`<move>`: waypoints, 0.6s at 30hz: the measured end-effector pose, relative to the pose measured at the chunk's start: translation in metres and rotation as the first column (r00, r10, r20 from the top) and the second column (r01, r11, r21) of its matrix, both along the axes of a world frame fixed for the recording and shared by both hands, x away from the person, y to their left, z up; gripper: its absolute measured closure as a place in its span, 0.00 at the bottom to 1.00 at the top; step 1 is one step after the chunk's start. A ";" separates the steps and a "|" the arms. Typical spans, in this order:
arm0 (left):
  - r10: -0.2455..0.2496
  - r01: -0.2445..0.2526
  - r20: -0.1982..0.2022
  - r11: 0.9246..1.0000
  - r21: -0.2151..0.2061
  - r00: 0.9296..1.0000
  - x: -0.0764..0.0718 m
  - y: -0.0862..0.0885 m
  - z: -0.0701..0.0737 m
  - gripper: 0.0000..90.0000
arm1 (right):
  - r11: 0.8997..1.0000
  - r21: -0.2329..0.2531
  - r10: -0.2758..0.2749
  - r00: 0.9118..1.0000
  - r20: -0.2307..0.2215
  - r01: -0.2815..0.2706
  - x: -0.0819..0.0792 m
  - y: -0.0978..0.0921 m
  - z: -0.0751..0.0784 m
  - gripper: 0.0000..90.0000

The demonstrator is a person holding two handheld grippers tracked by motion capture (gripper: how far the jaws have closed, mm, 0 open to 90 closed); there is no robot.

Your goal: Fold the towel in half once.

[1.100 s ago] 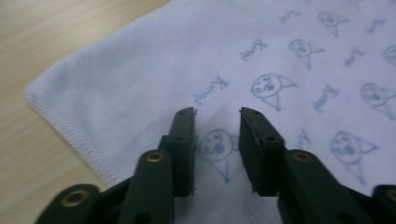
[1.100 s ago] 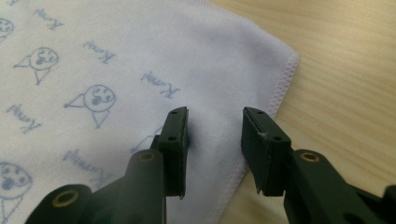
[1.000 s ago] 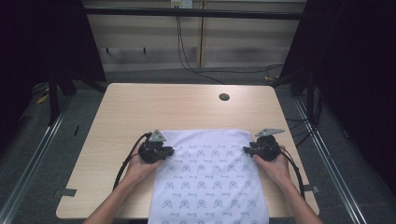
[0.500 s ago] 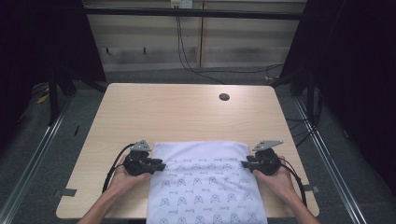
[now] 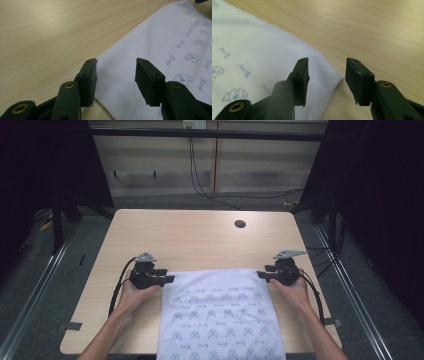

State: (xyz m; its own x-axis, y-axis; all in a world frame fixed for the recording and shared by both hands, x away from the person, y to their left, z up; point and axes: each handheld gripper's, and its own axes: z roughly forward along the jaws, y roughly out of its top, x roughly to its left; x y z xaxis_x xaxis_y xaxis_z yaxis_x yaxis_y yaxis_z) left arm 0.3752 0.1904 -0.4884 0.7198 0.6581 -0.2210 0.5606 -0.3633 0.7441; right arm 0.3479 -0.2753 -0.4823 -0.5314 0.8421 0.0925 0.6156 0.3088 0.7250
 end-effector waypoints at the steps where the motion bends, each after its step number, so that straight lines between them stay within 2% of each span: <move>1: 0.009 -0.009 -0.004 1.000 0.001 1.000 0.002 0.001 -0.001 0.55 | 1.000 0.006 0.005 1.000 0.007 -0.005 0.004 0.001 0.001 0.59; 4: 0.018 -0.018 -0.011 1.000 0.023 1.000 0.006 0.003 -0.006 0.54 | 0.999 0.039 0.005 1.000 0.013 -0.006 0.012 0.005 0.002 0.58; 7: 0.039 -0.038 -0.005 0.999 0.024 0.999 0.007 0.004 -0.007 0.49 | 1.000 -0.007 0.025 1.000 -0.009 -0.025 0.014 0.011 -0.005 0.57; 9: 0.028 -0.028 -0.017 0.999 0.018 0.999 0.008 0.004 -0.009 0.46 | 0.999 -0.025 0.032 0.999 -0.019 -0.033 0.014 0.014 -0.011 0.56; 12: 0.009 -0.008 -0.021 0.998 0.066 1.000 0.008 0.000 -0.015 0.43 | 0.998 -0.042 0.037 0.999 -0.023 -0.038 0.016 0.014 -0.014 0.55; 14: 0.000 0.000 -0.010 0.998 0.068 1.000 0.005 -0.003 -0.014 0.43 | 0.998 -0.050 0.034 0.999 -0.031 -0.035 0.016 0.014 -0.016 0.54; 16: 0.003 -0.003 -0.001 0.996 0.086 1.000 0.004 -0.003 -0.013 0.44 | 0.997 -0.078 0.026 0.999 -0.033 -0.029 0.015 0.013 -0.018 0.52; 18: -0.011 0.013 -0.015 0.996 0.085 1.000 0.005 -0.002 -0.014 0.43 | 0.998 -0.065 0.023 0.999 -0.041 -0.025 0.012 0.012 -0.020 0.51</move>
